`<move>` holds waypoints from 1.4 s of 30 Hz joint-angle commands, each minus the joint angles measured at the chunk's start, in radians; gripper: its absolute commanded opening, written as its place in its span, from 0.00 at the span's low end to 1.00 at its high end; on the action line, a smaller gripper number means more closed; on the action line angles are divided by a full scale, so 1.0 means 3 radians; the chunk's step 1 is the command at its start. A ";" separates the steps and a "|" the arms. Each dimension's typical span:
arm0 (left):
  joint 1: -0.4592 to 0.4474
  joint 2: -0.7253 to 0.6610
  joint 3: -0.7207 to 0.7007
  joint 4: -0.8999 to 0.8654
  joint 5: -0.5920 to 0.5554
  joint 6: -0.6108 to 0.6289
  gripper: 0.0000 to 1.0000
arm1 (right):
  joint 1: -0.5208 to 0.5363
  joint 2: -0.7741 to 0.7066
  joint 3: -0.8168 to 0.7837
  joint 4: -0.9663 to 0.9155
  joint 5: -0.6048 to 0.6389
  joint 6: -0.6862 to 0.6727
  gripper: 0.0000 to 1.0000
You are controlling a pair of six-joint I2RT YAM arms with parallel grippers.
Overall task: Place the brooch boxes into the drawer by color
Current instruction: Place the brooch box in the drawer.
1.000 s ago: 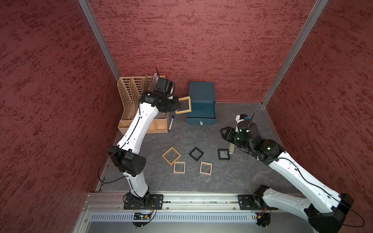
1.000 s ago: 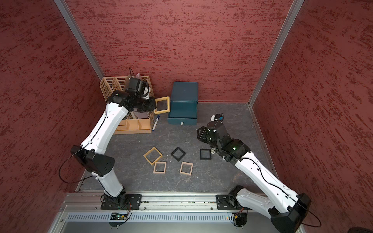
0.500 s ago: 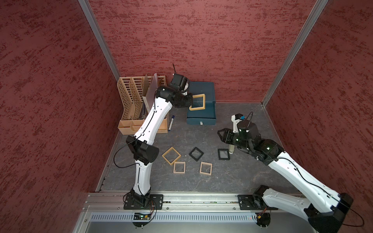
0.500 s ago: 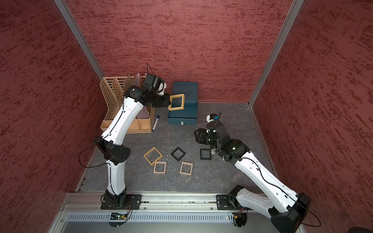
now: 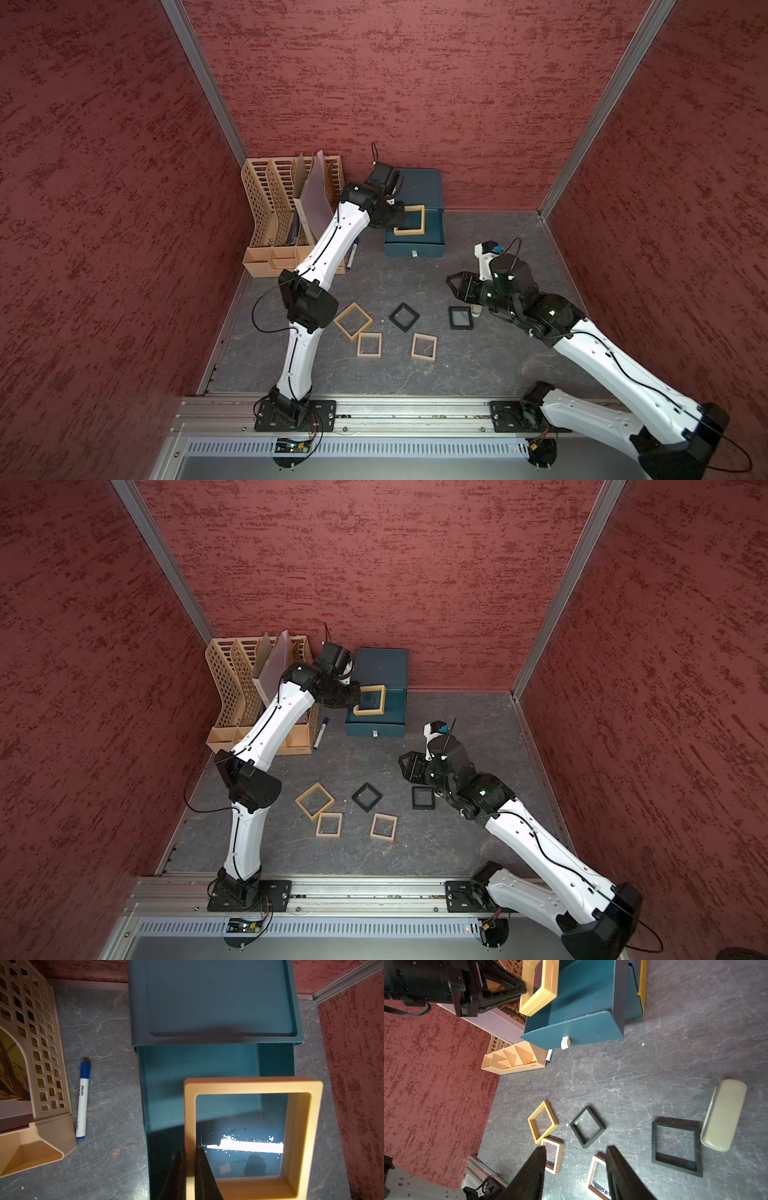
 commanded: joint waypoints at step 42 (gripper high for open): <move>-0.0105 0.0573 0.0403 0.0002 -0.0391 0.0057 0.16 | 0.0034 -0.0076 -0.0060 0.0209 -0.0105 0.0184 0.52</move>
